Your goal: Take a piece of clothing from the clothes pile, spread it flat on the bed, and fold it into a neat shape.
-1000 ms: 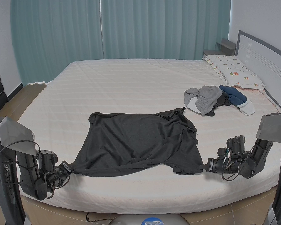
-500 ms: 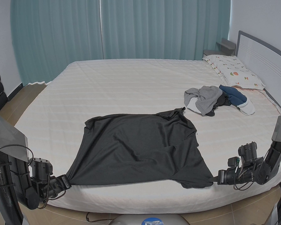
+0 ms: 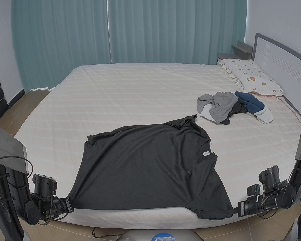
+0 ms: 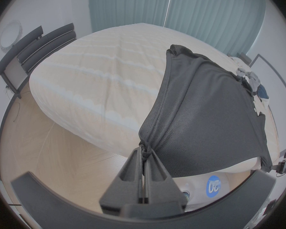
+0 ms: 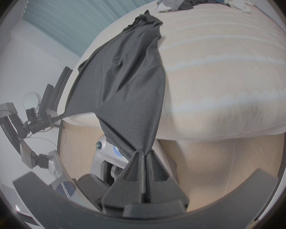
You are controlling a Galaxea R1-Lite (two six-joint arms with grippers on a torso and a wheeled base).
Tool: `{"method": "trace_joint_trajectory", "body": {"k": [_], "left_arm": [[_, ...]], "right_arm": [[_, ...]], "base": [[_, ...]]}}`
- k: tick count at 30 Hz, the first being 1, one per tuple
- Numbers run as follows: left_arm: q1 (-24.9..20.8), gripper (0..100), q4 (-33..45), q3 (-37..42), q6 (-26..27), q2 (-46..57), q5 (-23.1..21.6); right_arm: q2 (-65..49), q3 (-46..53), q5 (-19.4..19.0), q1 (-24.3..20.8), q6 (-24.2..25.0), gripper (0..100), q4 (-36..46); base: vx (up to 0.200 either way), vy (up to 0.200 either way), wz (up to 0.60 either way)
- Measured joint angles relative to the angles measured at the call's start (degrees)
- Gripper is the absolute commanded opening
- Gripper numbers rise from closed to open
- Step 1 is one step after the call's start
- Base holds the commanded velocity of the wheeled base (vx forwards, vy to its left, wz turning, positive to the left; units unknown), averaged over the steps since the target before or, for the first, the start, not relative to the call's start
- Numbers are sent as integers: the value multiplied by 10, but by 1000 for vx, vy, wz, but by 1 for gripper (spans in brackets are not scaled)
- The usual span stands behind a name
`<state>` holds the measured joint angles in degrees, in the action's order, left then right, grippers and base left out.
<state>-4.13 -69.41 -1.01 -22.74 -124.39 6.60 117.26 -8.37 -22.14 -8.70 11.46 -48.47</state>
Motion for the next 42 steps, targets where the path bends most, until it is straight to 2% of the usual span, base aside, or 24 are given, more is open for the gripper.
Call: {"method": "trace_joint_trajectory", "body": {"k": [11, 16, 21, 27, 31, 32, 37, 42], "left_arm": [[1, 0, 22, 0, 15, 8, 4], [1, 0, 23, 0, 15, 7, 4], [1, 0, 23, 0, 16, 6, 4], [0, 0, 23, 0, 16, 5, 4], [0, 0, 22, 0, 16, 3, 4], [0, 0, 22, 0, 16, 3, 4], [-1, 0, 22, 0, 16, -2, 4], [-2, 0, 21, 0, 16, -7, 4]], "right_arm": [[10, 46, 16, -50, -9, 0, -4], [27, 53, 61, -87, -7, 0, -6], [39, 66, 86, -121, -7, 0, -8], [46, 73, 98, -169, 21, 0, -21], [57, 73, 117, -184, 40, 0, -44], [61, 73, 120, -186, 41, 100, -50], [77, 74, 127, -187, 49, 100, -111], [77, 74, 129, -168, 67, 100, -162]], "base": [[0, 0, 0], [0, 0, 0], [0, 0, 0], [0, 0, 0], [0, 0, 0], [0, 0, 0], [0, 0, 0], [0, 0, 0]]}}
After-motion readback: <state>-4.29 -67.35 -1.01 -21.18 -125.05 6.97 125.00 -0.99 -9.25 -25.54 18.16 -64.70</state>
